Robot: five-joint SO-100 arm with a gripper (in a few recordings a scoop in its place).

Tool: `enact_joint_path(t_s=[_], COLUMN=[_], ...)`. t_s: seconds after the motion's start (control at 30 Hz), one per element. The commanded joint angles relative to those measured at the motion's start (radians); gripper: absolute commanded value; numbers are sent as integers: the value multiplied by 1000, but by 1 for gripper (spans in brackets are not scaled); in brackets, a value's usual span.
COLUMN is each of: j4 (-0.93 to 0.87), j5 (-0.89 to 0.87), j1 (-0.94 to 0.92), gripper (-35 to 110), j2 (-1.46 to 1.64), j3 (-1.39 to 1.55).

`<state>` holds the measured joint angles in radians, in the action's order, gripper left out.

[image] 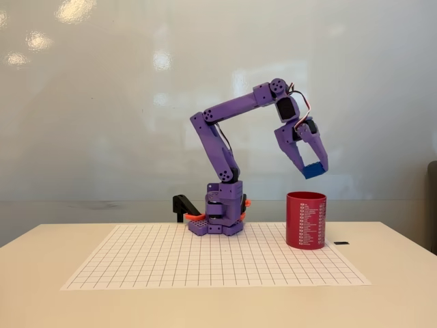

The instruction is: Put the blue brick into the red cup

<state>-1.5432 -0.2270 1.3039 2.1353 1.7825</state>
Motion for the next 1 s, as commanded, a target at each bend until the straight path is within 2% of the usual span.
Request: enact_joint_path(t_s=[0.0, 0.3, 0.4, 0.43, 0.5, 0.57, 0.9, 0.97], j4=[-11, 11, -17, -23, -40, -48, -48, -35], j5=[-14, -26, -41, -55, -89, -107, -81, -44], j1=[20, 15, 11, 5, -3, -5, -12, -9], gripper=[-1, 0, 12, 20, 44, 52, 52, 30], j2=[55, 51, 31, 31, 35, 44, 44, 44], j3=[23, 78, 77, 77, 80, 77, 72, 67])
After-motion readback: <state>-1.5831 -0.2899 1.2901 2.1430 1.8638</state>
